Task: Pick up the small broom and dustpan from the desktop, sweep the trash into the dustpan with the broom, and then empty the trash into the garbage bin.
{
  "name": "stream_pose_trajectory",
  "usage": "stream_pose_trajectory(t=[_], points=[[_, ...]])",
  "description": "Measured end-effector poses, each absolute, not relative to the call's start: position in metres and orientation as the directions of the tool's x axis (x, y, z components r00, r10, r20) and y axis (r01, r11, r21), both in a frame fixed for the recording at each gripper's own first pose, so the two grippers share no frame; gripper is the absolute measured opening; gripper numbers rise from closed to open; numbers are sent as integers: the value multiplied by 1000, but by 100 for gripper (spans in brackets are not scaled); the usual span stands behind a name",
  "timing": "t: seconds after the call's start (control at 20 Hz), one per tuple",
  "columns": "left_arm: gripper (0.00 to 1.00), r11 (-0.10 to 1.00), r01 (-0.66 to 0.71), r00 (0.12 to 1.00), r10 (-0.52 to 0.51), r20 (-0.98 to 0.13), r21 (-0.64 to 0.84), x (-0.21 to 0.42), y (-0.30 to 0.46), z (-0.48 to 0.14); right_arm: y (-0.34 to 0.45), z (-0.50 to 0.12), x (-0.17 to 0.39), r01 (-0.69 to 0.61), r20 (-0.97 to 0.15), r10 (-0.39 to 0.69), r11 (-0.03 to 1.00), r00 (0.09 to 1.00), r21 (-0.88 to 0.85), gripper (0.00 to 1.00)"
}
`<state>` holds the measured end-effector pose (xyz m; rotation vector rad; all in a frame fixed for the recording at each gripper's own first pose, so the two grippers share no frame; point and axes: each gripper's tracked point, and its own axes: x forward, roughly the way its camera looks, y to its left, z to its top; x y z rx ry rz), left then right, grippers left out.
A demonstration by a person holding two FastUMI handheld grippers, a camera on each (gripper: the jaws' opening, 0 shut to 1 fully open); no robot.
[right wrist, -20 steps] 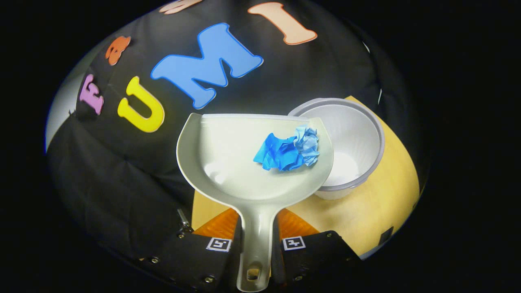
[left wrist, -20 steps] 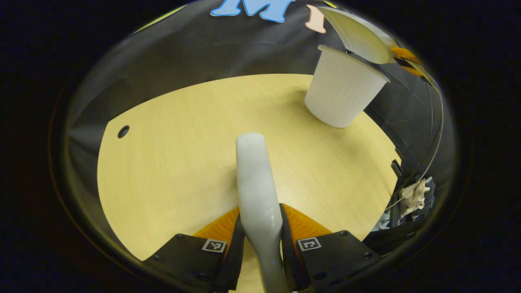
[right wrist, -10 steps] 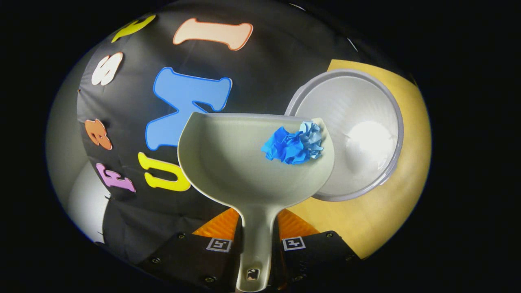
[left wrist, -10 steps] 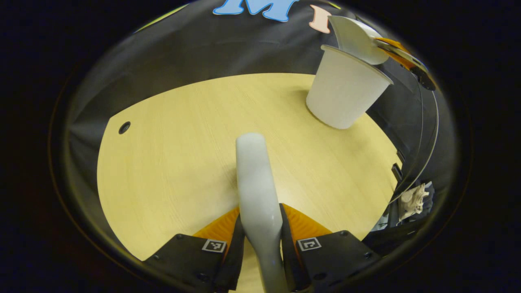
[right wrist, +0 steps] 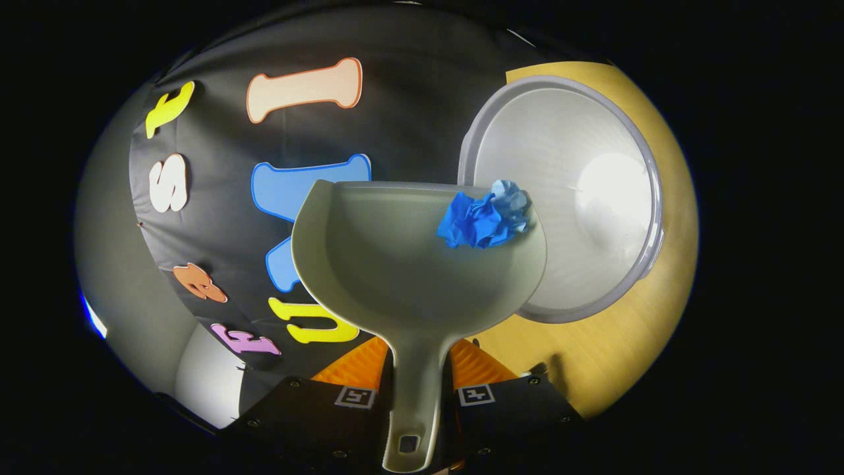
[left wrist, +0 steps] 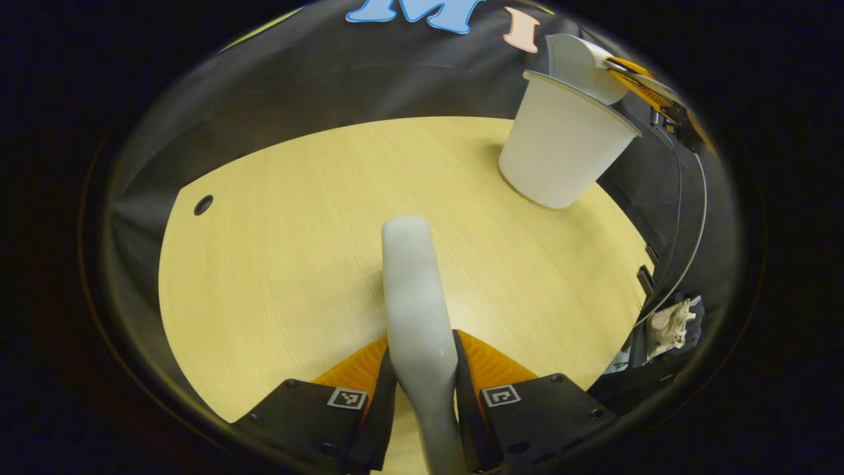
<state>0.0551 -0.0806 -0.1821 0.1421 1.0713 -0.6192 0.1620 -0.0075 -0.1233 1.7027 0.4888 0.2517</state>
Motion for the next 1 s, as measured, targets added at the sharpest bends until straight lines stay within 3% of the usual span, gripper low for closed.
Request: stream_pose_trajectory(t=[0.2, 0.3, 0.6, 0.7, 0.75, 0.8, 0.9, 0.95, 1.0], points=[[49, 824, 536, 328, -403, -854, -184, 55, -81, -183, -13, -122, 163, 149, -46, 449, -197, 892, 969, 31], [51, 824, 537, 331, -403, -853, -181, 55, -81, -182, -10, -122, 161, 140, -43, 454, -182, 890, 973, 31], [51, 835, 518, 350, -403, -846, -184, 56, -73, -183, 23, -115, 139, 81, -47, 487, -50, 872, 995, 31], [46, 844, 504, 364, -401, -841, -185, 57, -68, -184, 37, -110, 130, 41, -37, 502, 3, 864, 999, 31], [51, 848, 497, 373, -400, -837, -184, 57, -65, -184, 42, -110, 125, 25, -39, 503, 35, 863, 999, 31], [47, 852, 492, 381, -398, -834, -182, 57, -62, -185, 49, -111, 120, 7, -45, 508, 76, 860, 997, 31], [51, 861, 476, 391, -390, -834, -180, 53, -54, -188, 63, -114, 109, -22, -70, 514, 170, 855, 985, 31], [47, 866, 466, 393, -385, -835, -180, 51, -49, -190, 70, -114, 103, -31, -87, 519, 214, 850, 976, 31], [49, 871, 455, 395, -381, -836, -182, 48, -45, -191, 76, -114, 98, -42, -103, 527, 257, 843, 966, 31]])
